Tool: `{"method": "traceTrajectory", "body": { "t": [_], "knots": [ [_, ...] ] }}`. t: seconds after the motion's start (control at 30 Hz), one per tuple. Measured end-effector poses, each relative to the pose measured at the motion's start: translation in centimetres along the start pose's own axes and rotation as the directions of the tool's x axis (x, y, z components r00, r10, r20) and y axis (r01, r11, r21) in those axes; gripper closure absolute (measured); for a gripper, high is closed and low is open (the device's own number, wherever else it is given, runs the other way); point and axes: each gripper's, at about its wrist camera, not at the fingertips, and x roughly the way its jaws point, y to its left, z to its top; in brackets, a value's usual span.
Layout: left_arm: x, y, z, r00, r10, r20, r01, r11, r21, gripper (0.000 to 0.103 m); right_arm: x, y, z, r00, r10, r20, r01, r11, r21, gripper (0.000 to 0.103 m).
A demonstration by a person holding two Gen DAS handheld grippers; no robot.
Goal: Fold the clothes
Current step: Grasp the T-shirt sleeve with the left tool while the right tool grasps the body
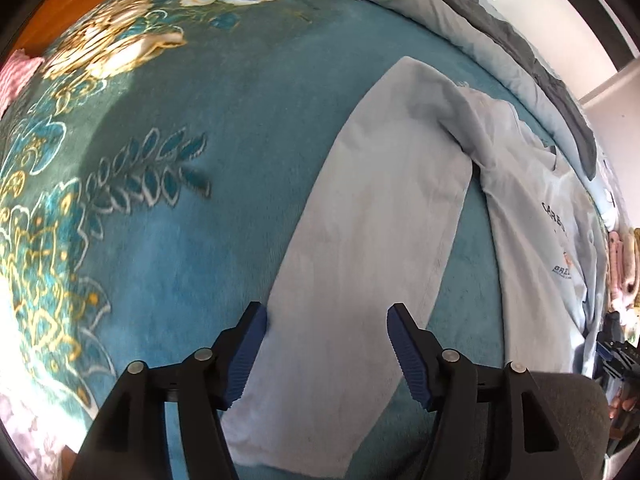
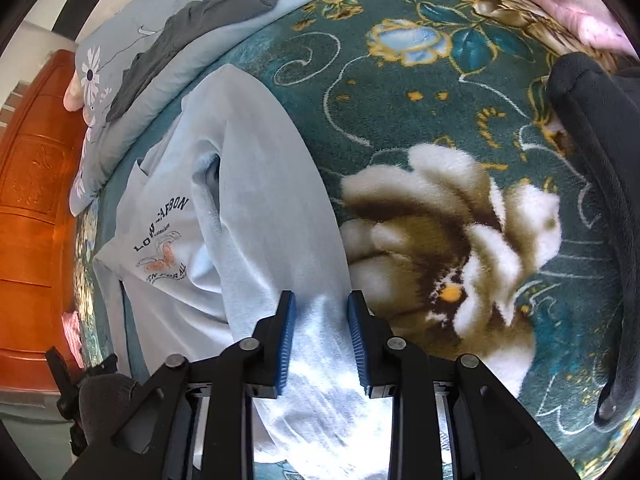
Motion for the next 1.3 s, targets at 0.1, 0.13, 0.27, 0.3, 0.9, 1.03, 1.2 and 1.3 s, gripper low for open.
{"method": "traceTrajectory", "body": {
  "t": [0.1, 0.13, 0.27, 0.3, 0.9, 1.03, 1.2, 1.3],
  "knots": [
    [-0.3, 0.2, -0.4, 1.000, 0.006, -0.004, -0.006, 1.000, -0.006, 0.036, -0.6, 0.6, -0.1, 1.000, -0.006, 0.013, 0.006, 1.000, -0.022, 0.097],
    [-0.4, 0.3, -0.5, 1.000, 0.009, -0.005, -0.009, 1.000, -0.010, 0.036, -0.9, 0.8, 0.0, 1.000, -0.009, 0.020, 0.009, 0.999, -0.031, 0.098],
    [-1.0, 0.8, -0.7, 1.000, 0.015, -0.004, -0.015, 0.999, -0.037, 0.036, -2.6, 0.7, 1.3, 0.996, -0.040, 0.075, 0.043, 0.998, -0.051, 0.100],
    [-1.1, 1.0, -0.7, 1.000, 0.014, 0.000, -0.014, 0.999, -0.046, 0.036, -3.2, 0.6, 2.0, 0.994, -0.060, 0.092, 0.065, 0.996, -0.055, 0.100],
    [-0.9, 3.1, -1.1, 1.000, 0.023, 0.000, -0.023, 0.989, -0.148, 0.038, -7.3, 2.8, 10.0, 0.933, -0.206, 0.295, 0.264, 0.949, -0.173, 0.101],
    [-1.0, 2.7, -1.2, 0.999, 0.055, -0.003, -0.054, 0.989, -0.137, 0.062, -4.9, 5.1, 7.2, 0.961, -0.145, 0.236, 0.198, 0.955, -0.222, 0.101],
    [-1.4, 1.9, -1.3, 0.995, 0.098, 0.009, -0.097, 0.988, -0.117, 0.097, -3.9, 7.4, 5.2, 0.977, -0.085, 0.193, 0.134, 0.958, -0.253, 0.101],
    [-2.0, 1.7, -0.5, 0.990, 0.138, 0.037, -0.136, 0.989, -0.066, 0.099, -4.2, 8.3, 4.6, 0.980, -0.073, 0.184, 0.123, 0.952, -0.279, 0.101]
  ]
}}
